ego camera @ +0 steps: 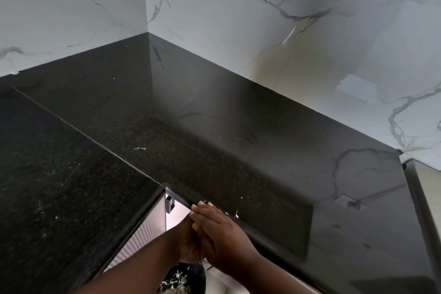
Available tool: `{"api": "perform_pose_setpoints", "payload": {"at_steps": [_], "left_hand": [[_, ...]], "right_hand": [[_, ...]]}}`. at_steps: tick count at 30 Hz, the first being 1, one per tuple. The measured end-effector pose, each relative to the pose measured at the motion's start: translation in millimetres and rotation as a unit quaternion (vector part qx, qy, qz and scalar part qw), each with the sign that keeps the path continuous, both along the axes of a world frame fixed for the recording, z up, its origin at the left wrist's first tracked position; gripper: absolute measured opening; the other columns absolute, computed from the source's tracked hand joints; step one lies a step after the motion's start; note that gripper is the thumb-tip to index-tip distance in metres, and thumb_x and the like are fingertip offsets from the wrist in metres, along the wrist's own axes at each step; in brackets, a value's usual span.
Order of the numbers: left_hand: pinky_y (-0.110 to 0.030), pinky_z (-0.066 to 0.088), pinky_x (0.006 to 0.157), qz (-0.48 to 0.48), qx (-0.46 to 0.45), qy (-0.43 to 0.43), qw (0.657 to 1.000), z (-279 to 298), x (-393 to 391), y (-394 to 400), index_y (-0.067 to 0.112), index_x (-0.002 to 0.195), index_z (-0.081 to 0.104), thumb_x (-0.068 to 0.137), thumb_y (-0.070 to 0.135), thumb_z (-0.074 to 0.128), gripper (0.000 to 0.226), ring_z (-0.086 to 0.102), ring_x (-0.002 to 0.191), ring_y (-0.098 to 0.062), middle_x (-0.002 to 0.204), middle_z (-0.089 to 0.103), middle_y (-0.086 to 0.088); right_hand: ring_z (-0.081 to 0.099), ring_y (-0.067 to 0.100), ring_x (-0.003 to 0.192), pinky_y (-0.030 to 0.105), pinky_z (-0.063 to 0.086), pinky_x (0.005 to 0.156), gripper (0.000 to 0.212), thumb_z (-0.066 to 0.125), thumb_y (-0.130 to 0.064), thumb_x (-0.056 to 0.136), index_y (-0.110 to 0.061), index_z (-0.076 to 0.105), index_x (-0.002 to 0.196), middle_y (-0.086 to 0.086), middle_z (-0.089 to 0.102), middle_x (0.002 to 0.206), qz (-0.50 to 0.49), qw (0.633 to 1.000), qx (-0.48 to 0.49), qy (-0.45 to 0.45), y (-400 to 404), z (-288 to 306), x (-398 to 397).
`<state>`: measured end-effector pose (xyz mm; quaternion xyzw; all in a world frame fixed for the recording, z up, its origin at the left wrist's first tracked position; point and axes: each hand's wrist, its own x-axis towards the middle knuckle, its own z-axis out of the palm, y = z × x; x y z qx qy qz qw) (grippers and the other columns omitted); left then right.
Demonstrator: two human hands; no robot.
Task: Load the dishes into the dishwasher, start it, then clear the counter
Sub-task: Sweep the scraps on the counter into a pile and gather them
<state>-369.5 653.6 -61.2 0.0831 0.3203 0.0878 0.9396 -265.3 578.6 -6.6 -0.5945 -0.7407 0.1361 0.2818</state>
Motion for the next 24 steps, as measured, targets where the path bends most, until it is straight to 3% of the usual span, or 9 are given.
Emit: {"api": "perform_pose_setpoints", "payload": {"at_steps": [3, 5, 8, 12, 15, 17, 19, 23, 24], "left_hand": [[-0.024, 0.053, 0.053, -0.035, 0.009, -0.048, 0.998, 9, -1, 0, 0.009, 0.078, 0.074, 0.041, 0.021, 0.100, 0.047, 0.066, 0.064, -0.016, 0.078, 0.066, -0.004], [-0.033, 0.059, 0.064, -0.054, -0.001, -0.062, 0.997, 18, 3, 1, 0.005, 0.094, 0.074, 0.062, 0.025, 0.092, 0.042, 0.070, 0.075, -0.022, 0.091, 0.070, -0.010], [-0.047, 0.048, 0.101, -0.089, 0.038, -0.039, 0.995, 22, 9, 3, 0.002, 0.129, 0.060, 0.085, 0.048, 0.062, 0.064, 0.062, 0.109, -0.035, 0.130, 0.058, -0.021], [-0.043, 0.058, 0.077, -0.096, 0.037, -0.021, 0.994, 20, 10, 1, 0.000, 0.126, 0.062, 0.085, 0.050, 0.054, 0.065, 0.067, 0.100, -0.037, 0.127, 0.061, -0.023], [-0.043, 0.055, 0.088, -0.090, 0.060, 0.006, 0.994, 20, 8, 0, 0.003, 0.126, 0.062, 0.089, 0.045, 0.052, 0.058, 0.065, 0.107, -0.032, 0.128, 0.061, -0.019], [-0.042, 0.056, 0.088, -0.084, 0.058, 0.008, 0.995, 23, 6, -1, 0.002, 0.124, 0.064, 0.091, 0.041, 0.052, 0.052, 0.067, 0.101, -0.028, 0.121, 0.065, -0.017], [-0.035, 0.059, 0.073, -0.069, 0.062, 0.037, 0.995, 22, 4, -2, 0.005, 0.119, 0.064, 0.090, 0.035, 0.053, 0.043, 0.071, 0.082, -0.021, 0.104, 0.070, -0.012], [-0.022, 0.051, 0.058, 0.008, 0.031, 0.058, 0.998, 18, 8, -2, 0.013, 0.135, 0.051, 0.105, 0.031, 0.028, 0.042, 0.061, 0.064, -0.008, 0.077, 0.065, 0.005], [-0.025, 0.048, 0.061, 0.028, 0.047, 0.052, 0.997, 19, 8, -3, 0.007, 0.126, 0.056, 0.106, 0.032, 0.024, 0.046, 0.061, 0.063, -0.009, 0.076, 0.065, 0.002]], "right_hand": [[0.053, 0.010, 0.126, 0.031, 0.043, 0.106, 0.034, 0.043, -0.030, 0.103, -0.011, 0.065, 0.123, 0.002, 0.063, 0.128, -0.009, 0.997, 0.048, 0.054, -2, -1, 1], [0.050, 0.002, 0.127, 0.025, 0.039, 0.109, 0.036, 0.043, -0.034, 0.102, -0.014, 0.065, 0.123, -0.005, 0.062, 0.128, -0.068, 0.992, 0.067, 0.087, -1, 4, 12], [0.036, -0.002, 0.136, 0.031, 0.036, 0.113, 0.050, 0.035, -0.050, 0.097, -0.022, 0.059, 0.131, -0.014, 0.053, 0.135, -0.206, 0.978, 0.005, 0.041, 1, 22, 39], [-0.016, 0.009, 0.145, 0.033, -0.003, 0.121, 0.081, 0.012, -0.068, 0.091, -0.020, 0.004, 0.155, -0.007, -0.006, 0.160, -0.262, 0.931, -0.223, -0.123, -4, 24, 59], [-0.030, 0.013, 0.142, 0.029, -0.017, 0.116, 0.089, -0.007, -0.074, 0.079, -0.019, -0.019, 0.148, -0.001, -0.028, 0.155, -0.218, 0.927, -0.247, -0.181, -9, 25, 39], [-0.033, 0.012, 0.140, 0.027, -0.019, 0.114, 0.090, -0.013, -0.075, 0.076, -0.020, -0.021, 0.147, -0.002, -0.031, 0.153, -0.181, 0.936, -0.242, -0.180, -9, 27, 24], [-0.036, 0.011, 0.138, 0.025, -0.022, 0.114, 0.087, -0.011, -0.073, 0.080, -0.020, -0.020, 0.148, -0.002, -0.031, 0.153, -0.150, 0.941, -0.244, -0.182, -8, 26, 11], [0.015, 0.020, 0.148, 0.032, 0.011, 0.114, 0.075, 0.012, -0.062, 0.100, -0.009, 0.026, 0.151, 0.009, 0.019, 0.159, -0.101, 0.946, -0.217, -0.217, -16, 21, -9], [0.012, 0.019, 0.148, 0.030, 0.008, 0.115, 0.075, 0.010, -0.062, 0.099, -0.010, 0.023, 0.152, 0.007, 0.014, 0.160, -0.058, 0.956, -0.221, -0.185, -18, 22, -11]]}}
